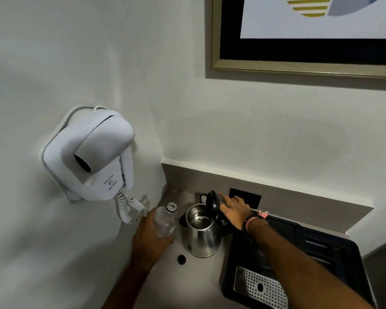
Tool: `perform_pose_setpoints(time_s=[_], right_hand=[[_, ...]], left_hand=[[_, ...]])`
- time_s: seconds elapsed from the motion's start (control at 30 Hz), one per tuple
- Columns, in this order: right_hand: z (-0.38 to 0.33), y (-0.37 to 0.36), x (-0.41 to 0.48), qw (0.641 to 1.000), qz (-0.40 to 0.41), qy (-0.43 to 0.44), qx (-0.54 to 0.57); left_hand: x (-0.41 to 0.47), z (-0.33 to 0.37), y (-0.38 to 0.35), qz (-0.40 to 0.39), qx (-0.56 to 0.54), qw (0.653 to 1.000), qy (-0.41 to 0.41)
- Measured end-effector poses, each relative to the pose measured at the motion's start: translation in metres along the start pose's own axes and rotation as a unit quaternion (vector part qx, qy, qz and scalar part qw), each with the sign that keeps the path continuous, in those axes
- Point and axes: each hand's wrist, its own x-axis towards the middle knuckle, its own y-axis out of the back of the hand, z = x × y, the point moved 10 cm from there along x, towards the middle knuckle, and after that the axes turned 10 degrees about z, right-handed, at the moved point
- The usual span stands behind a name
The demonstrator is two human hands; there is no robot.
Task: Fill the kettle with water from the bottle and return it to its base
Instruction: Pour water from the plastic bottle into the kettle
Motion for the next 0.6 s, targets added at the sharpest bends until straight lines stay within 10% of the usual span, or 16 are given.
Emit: perform_pose_setpoints(time_s=[0.6], right_hand=[[0.001,0.002,0.000,1.000,-0.002,-0.004,-0.006]], left_hand=[[-0.014,-0.074,0.000,0.117,-0.120,0.972,0.165]])
